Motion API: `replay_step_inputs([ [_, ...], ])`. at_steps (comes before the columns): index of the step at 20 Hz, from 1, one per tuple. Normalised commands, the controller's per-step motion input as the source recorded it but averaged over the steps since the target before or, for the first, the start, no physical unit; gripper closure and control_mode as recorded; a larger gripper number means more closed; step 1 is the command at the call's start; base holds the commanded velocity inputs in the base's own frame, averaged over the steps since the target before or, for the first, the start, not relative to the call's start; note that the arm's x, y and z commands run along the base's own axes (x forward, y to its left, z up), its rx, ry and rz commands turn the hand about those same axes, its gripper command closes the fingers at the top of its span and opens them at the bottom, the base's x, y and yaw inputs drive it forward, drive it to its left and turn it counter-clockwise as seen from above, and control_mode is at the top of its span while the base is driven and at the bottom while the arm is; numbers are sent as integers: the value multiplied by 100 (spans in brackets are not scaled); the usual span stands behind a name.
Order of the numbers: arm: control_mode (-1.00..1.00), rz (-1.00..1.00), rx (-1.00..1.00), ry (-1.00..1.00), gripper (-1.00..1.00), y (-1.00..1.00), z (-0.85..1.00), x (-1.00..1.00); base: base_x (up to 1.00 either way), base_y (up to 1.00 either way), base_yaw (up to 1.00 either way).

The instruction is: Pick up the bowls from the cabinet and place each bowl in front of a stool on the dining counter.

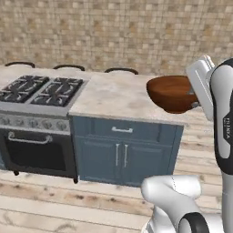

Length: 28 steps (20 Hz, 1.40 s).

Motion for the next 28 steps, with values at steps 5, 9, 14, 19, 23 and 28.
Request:
replay_step_inputs([
  [5,100,0,0,0,100,0,0,0,15,-39,-71],
  [9,100,0,0,0,100,0,0,0,52,-97,-40],
  [14,100,0,0,0,100,0,0,0,76,-100,-20],
  [19,100,0,0,0,100,0,0,0,100,-99,-2],
  [23,100,0,0,0,100,0,0,0,100,-79,0],
  [28,100,0,0,0,100,0,0,0,100,-61,8],
])
